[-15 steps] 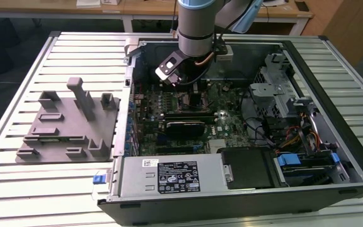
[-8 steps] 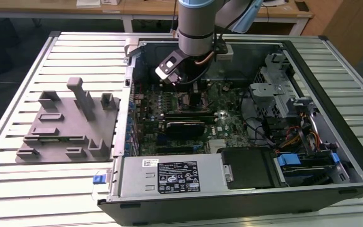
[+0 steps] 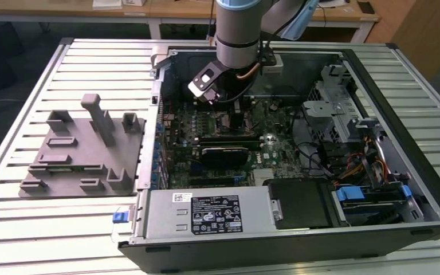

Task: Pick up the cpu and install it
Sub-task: 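Place the cpu into insertion slot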

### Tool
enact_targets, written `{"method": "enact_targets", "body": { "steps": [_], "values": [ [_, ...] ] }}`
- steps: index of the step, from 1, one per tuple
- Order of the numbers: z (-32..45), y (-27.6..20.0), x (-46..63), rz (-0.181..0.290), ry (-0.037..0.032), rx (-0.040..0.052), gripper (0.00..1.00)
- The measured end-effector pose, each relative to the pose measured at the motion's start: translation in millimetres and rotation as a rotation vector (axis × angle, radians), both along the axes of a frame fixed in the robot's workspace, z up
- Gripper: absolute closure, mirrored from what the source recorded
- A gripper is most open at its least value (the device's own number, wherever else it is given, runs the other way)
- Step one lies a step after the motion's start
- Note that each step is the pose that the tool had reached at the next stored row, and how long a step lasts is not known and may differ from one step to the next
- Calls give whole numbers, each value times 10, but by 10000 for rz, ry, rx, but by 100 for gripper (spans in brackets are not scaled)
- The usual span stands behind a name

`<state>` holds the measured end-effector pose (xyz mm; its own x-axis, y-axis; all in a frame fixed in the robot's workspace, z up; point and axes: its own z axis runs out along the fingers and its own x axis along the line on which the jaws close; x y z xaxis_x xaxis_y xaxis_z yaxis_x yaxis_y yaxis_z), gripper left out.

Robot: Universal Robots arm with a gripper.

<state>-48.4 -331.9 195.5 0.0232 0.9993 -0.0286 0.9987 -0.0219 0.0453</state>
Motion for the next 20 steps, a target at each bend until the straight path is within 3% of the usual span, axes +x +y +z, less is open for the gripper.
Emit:
{"method": "enact_targets", "body": {
  "steps": [18,20],
  "values": [
    [0,-10,0,-1,1,-2,39],
    [1,-10,-1,-1,2,-5,47]
  ]
}}
